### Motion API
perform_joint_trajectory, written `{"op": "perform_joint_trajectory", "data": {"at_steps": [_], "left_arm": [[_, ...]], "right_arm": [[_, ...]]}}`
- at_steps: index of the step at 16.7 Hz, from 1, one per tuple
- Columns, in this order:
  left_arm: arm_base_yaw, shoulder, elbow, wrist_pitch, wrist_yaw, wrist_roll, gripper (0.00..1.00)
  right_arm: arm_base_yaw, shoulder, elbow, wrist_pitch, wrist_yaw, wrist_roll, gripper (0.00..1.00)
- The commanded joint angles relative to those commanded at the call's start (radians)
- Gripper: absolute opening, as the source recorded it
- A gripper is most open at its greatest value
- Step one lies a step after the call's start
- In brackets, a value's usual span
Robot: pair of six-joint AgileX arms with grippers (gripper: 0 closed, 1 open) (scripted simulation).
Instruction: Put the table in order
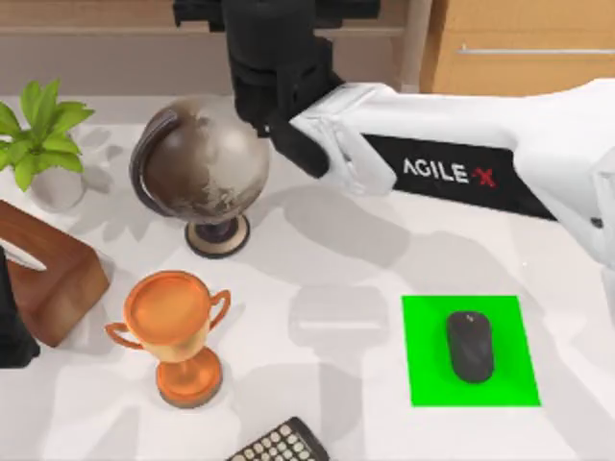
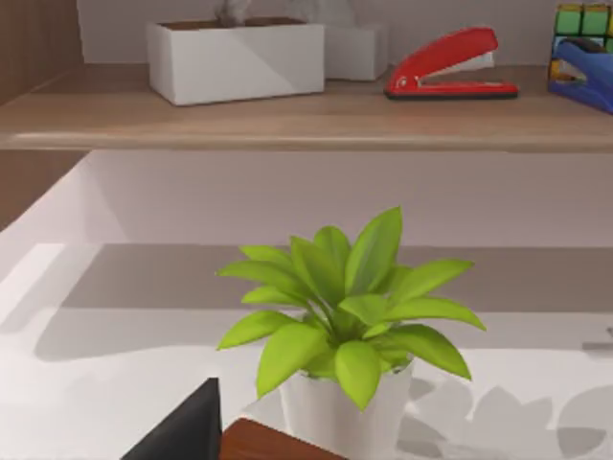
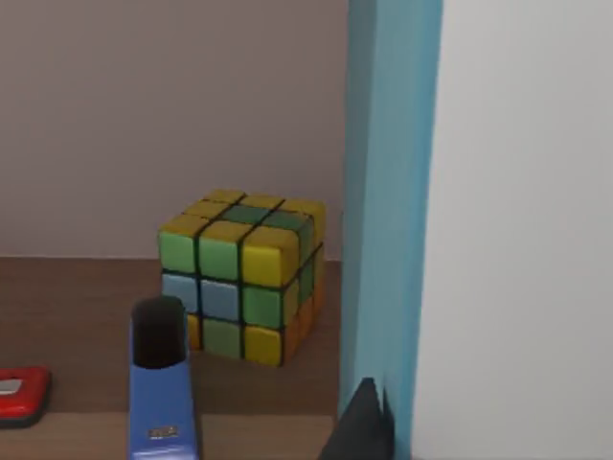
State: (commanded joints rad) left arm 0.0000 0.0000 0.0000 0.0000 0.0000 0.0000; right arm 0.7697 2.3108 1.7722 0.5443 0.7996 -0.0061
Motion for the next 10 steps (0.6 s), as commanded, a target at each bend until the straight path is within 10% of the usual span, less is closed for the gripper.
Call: {"op": "perform_joint_trajectory", "data": {"at_steps": [10], "left_arm": [[0.0, 0.0, 0.0, 0.0, 0.0, 0.0, 1.0]], "right_arm": [[-0.018, -0.148, -0.18, 0.009, -0.131, 0.113, 0.0]]}}
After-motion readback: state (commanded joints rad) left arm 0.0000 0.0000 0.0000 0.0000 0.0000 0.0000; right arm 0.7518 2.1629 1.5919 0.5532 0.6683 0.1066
